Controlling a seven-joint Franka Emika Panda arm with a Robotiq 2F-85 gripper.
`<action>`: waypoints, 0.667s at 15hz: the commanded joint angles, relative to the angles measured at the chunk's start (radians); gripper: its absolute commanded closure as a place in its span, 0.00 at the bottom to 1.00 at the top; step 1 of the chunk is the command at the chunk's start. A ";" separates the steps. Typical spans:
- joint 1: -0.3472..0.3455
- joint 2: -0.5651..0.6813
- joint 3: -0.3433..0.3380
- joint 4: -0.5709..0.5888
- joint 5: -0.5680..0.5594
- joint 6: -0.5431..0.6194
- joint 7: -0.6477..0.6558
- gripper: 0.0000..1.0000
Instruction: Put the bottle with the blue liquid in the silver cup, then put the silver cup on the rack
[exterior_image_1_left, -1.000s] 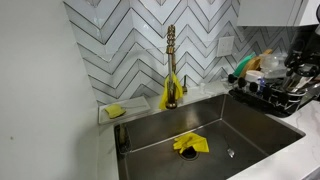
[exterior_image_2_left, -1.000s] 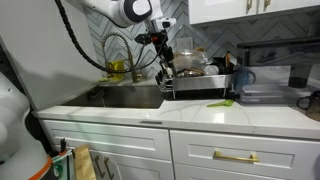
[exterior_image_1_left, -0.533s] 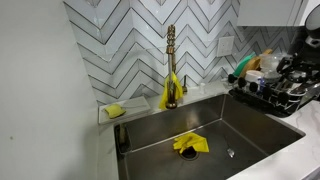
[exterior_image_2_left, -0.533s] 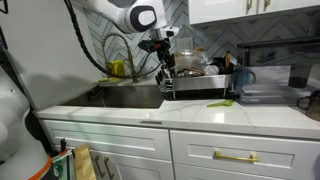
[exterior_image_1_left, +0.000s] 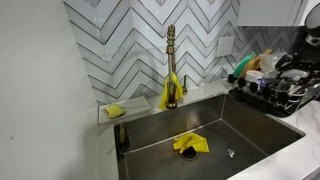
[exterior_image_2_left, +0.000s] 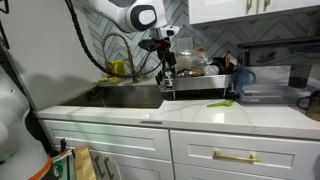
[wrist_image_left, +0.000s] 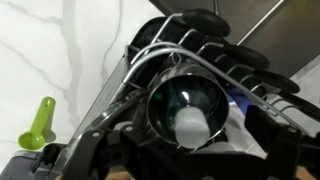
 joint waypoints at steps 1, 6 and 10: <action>0.012 -0.069 -0.005 -0.034 0.006 -0.023 0.026 0.00; 0.002 -0.137 -0.003 -0.038 -0.001 -0.095 0.117 0.00; -0.019 -0.180 0.006 -0.034 -0.001 -0.147 0.318 0.00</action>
